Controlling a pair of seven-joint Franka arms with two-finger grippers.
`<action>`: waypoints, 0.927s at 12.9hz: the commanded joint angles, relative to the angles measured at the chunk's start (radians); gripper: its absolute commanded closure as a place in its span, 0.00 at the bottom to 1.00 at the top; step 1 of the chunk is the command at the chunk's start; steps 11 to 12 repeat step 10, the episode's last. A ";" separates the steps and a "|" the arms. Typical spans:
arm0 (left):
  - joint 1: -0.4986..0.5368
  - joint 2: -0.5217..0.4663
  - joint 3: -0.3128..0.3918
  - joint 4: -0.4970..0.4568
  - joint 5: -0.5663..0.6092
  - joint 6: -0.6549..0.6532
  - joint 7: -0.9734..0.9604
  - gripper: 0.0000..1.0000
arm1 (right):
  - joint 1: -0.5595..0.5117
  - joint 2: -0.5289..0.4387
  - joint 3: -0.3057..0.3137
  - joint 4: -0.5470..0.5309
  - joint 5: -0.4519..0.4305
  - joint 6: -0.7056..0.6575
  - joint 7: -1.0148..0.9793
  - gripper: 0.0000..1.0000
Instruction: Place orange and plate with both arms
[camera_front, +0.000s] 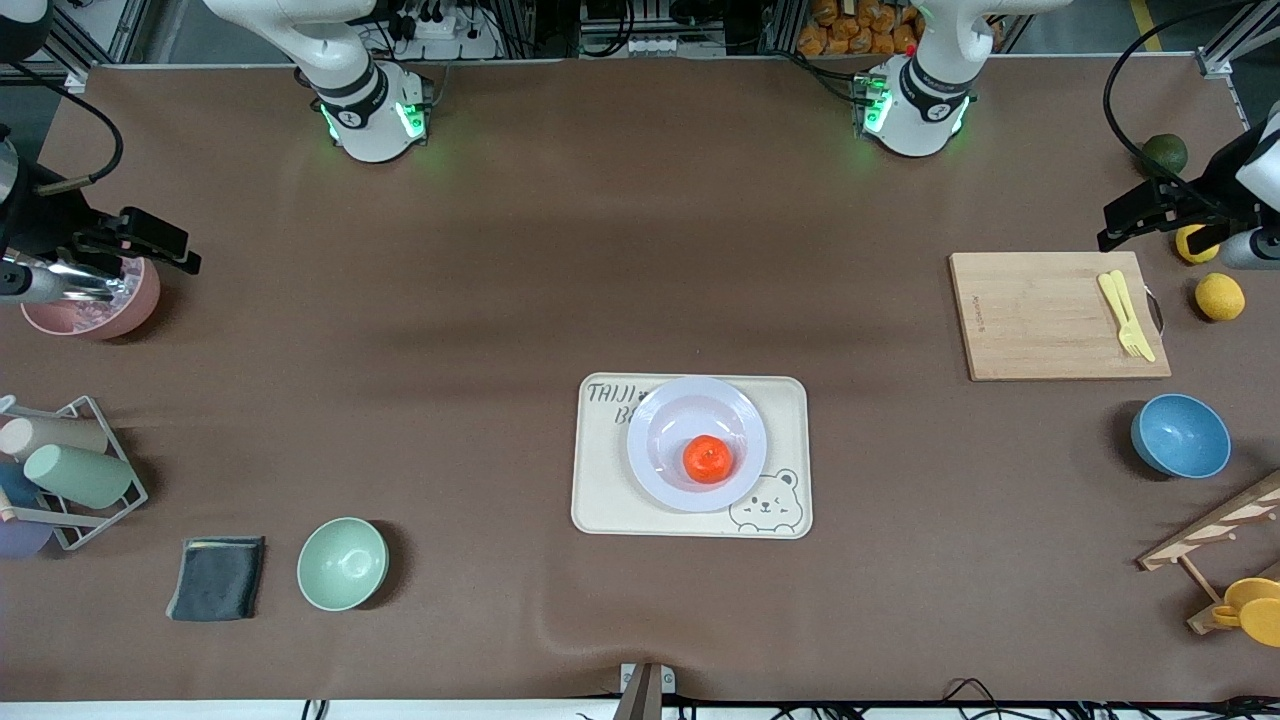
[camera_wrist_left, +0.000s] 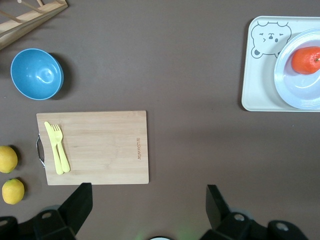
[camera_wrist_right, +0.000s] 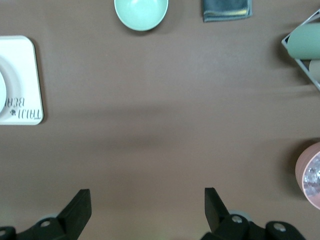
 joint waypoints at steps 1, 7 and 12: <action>0.004 -0.006 -0.009 0.028 0.026 -0.013 -0.013 0.00 | -0.018 -0.008 0.014 0.005 -0.054 0.029 0.015 0.00; 0.001 -0.003 -0.014 0.025 0.028 -0.014 -0.015 0.00 | -0.021 0.002 0.014 0.017 -0.055 0.029 0.015 0.00; 0.001 -0.003 -0.015 0.025 0.028 -0.014 -0.013 0.00 | -0.021 0.002 0.014 0.017 -0.055 0.029 0.015 0.00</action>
